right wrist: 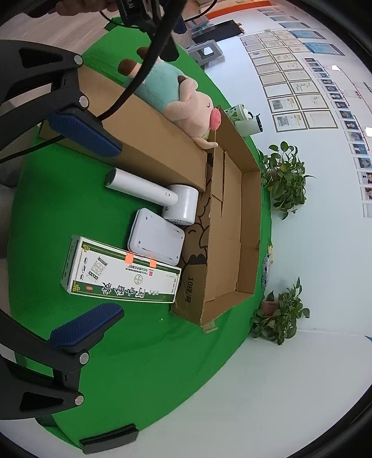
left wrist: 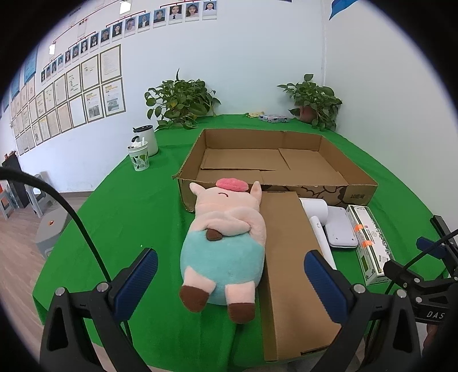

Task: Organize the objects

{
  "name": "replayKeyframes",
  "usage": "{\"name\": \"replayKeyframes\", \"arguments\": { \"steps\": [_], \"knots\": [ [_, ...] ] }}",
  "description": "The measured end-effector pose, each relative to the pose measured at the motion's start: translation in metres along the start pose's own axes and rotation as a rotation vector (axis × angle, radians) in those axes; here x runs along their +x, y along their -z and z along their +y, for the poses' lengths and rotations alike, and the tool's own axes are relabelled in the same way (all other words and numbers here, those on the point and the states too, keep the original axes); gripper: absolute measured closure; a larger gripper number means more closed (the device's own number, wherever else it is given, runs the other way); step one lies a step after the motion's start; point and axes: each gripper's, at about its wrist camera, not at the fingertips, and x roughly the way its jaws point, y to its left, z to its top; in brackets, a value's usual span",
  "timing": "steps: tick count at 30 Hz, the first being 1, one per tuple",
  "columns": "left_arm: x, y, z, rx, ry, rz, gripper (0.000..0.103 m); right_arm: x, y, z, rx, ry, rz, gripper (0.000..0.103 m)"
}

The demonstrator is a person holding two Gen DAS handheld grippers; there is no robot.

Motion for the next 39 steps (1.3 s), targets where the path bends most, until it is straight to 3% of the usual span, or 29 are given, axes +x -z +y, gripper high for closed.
{"name": "replayKeyframes", "arguments": {
  "steps": [4, 9, 25, 39],
  "knots": [
    [0.005, 0.001, -0.005, 0.006, 0.001, 0.012, 0.001, -0.001, 0.004, -0.002, 0.044, -0.002, 0.007, 0.000],
    [0.008, 0.001, -0.009, 0.012, 0.009, 0.000, 0.001, -0.004, 0.009, 0.008, -0.019, 0.006, -0.020, 0.000],
    [0.014, 0.001, -0.003, -0.004, -0.010, 0.003, 0.001, 0.011, 0.005, 0.008, 0.001, -0.024, 0.017, 0.001],
    [0.026, 0.000, -0.003, -0.006, 0.052, 0.012, 0.001, 0.026, 0.010, 0.000, -0.030, 0.026, 0.051, 0.001]
  ]
}}
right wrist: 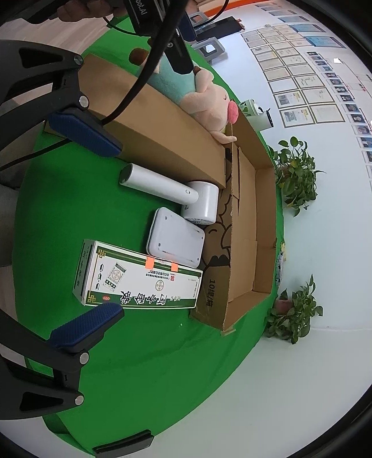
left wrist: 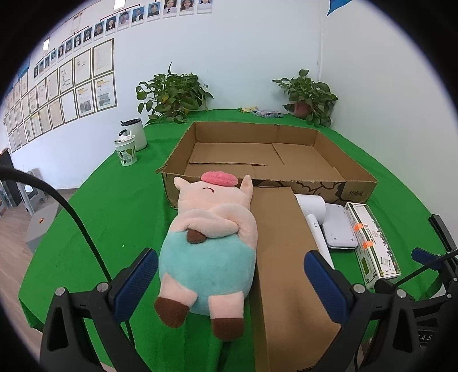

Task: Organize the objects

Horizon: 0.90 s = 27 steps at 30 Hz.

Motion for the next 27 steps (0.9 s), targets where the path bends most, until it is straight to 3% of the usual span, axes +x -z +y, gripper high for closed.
{"name": "replayKeyframes", "arguments": {
  "steps": [8, 11, 15, 18, 19, 21, 24, 27],
  "knots": [
    [0.008, -0.011, 0.029, -0.026, 0.089, 0.007, 0.001, -0.010, -0.012, -0.001, -0.098, 0.020, -0.042, 0.001],
    [0.023, -0.006, 0.040, -0.021, 0.104, 0.048, 0.001, -0.027, -0.023, 0.009, -0.180, -0.086, -0.077, 0.001],
    [0.048, 0.009, 0.051, -0.055, 0.148, 0.105, 0.004, -0.063, -0.034, 0.044, -0.326, -0.315, -0.145, 0.000],
    [0.056, 0.024, 0.058, -0.101, 0.228, 0.131, 0.017, -0.076, -0.037, 0.075, -0.385, -0.530, -0.130, 0.000],
    [0.053, 0.027, 0.060, -0.110, 0.229, 0.114, 0.025, -0.076, -0.037, 0.084, -0.397, -0.595, -0.118, 0.000],
    [0.048, 0.032, 0.063, -0.117, 0.228, 0.095, 0.030, -0.069, -0.038, 0.098, -0.408, -0.681, -0.095, 0.000],
    [0.041, 0.039, 0.070, -0.144, 0.238, 0.086, 0.033, -0.042, -0.041, 0.109, -0.385, -0.698, -0.035, 0.000],
    [0.035, 0.045, 0.076, -0.166, 0.253, 0.084, 0.034, -0.001, -0.046, 0.110, -0.359, -0.619, 0.048, 0.000]
  ]
}}
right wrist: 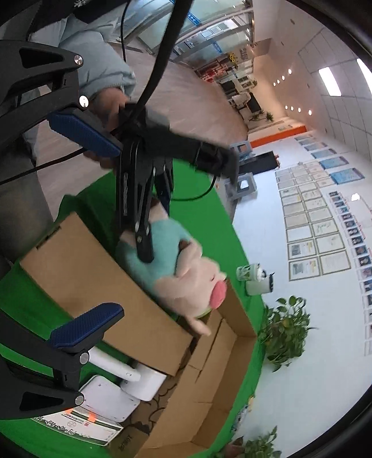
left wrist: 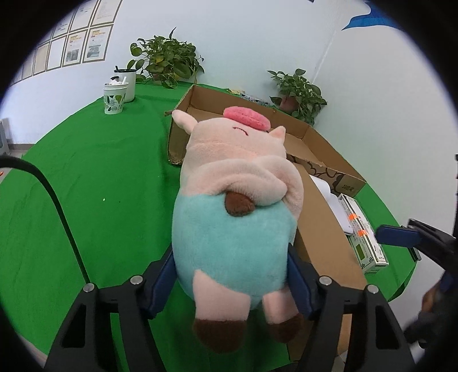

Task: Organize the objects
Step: 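Grasp the plush pig with the left tool and lift it, then carry the plush pig with the left tool over the open cardboard box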

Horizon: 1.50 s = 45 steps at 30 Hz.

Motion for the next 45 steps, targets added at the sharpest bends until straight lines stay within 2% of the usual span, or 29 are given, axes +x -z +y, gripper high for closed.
{"name": "replayKeyframes", "arguments": {
  "steps": [5, 9, 12, 15, 20, 23, 29, 35, 38, 40, 42, 45],
  "knots": [
    [-0.006, 0.008, -0.002, 0.011, 0.003, -0.004, 0.035, 0.038, -0.007, -0.027, -0.062, 0.203, 0.087, 0.001],
    [-0.009, 0.011, -0.005, 0.025, 0.006, -0.006, 0.035, 0.042, -0.009, -0.043, -0.147, 0.328, 0.084, 0.001],
    [-0.010, 0.013, -0.004, 0.029, 0.012, -0.012, 0.035, 0.042, -0.012, -0.048, -0.159, 0.366, 0.070, 0.001],
    [-0.010, 0.014, -0.004, 0.036, 0.017, -0.016, 0.035, 0.042, -0.025, -0.040, -0.177, 0.293, 0.002, 0.001],
    [-0.010, 0.014, -0.003, 0.041, 0.027, -0.015, 0.035, 0.042, -0.046, -0.028, -0.171, 0.110, -0.094, 0.001],
    [-0.010, 0.014, -0.002, 0.042, 0.033, -0.016, 0.035, 0.052, -0.060, -0.035, -0.109, 0.022, -0.095, 0.001],
    [-0.010, 0.014, 0.003, 0.026, 0.055, -0.017, 0.035, 0.082, -0.076, -0.048, 0.033, -0.068, -0.011, 0.001],
    [-0.009, 0.013, 0.002, 0.034, 0.058, -0.002, 0.036, 0.116, -0.083, -0.070, 0.262, -0.119, 0.113, 0.001],
    [-0.009, 0.011, 0.002, 0.034, 0.053, 0.009, 0.037, 0.122, -0.081, -0.069, 0.316, -0.112, 0.129, 0.001],
    [-0.009, 0.008, 0.002, 0.025, 0.046, 0.014, 0.039, 0.125, -0.081, -0.069, 0.328, -0.117, 0.127, 0.008],
    [-0.009, 0.006, 0.001, 0.019, 0.037, 0.019, 0.041, 0.123, -0.075, -0.061, 0.331, -0.111, 0.112, 0.021],
    [-0.012, 0.000, -0.005, 0.020, 0.019, 0.025, 0.043, 0.119, -0.073, -0.051, 0.313, -0.089, 0.084, 0.028]
  ]
}}
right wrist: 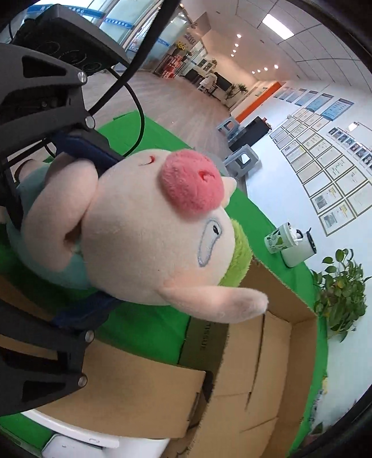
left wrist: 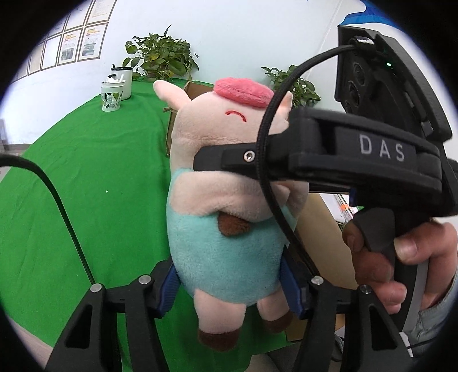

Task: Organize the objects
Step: 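Carry the plush pig with the left tool over the open cardboard box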

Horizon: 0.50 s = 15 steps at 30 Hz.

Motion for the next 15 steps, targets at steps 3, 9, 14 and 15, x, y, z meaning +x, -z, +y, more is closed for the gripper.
{"name": "replayKeyframes", "arguments": {
  "steps": [3, 9, 14, 15],
  "knots": [
    [-0.006, -0.008, -0.010, 0.026, -0.024, -0.014, 0.043, -0.016, 0.004, 0.005, 0.002, -0.010, -0.048, 0.031],
    [-0.016, -0.045, -0.035, 0.098, -0.039, -0.080, 0.044, -0.067, -0.010, 0.014, -0.054, 0.013, -0.184, 0.038],
    [-0.032, -0.098, -0.065, 0.219, -0.049, -0.193, 0.044, -0.128, -0.046, 0.019, -0.066, 0.019, -0.320, 0.040],
    [-0.036, -0.111, -0.071, 0.246, -0.053, -0.219, 0.044, -0.144, -0.053, 0.023, -0.080, 0.023, -0.353, 0.040]
  ]
}}
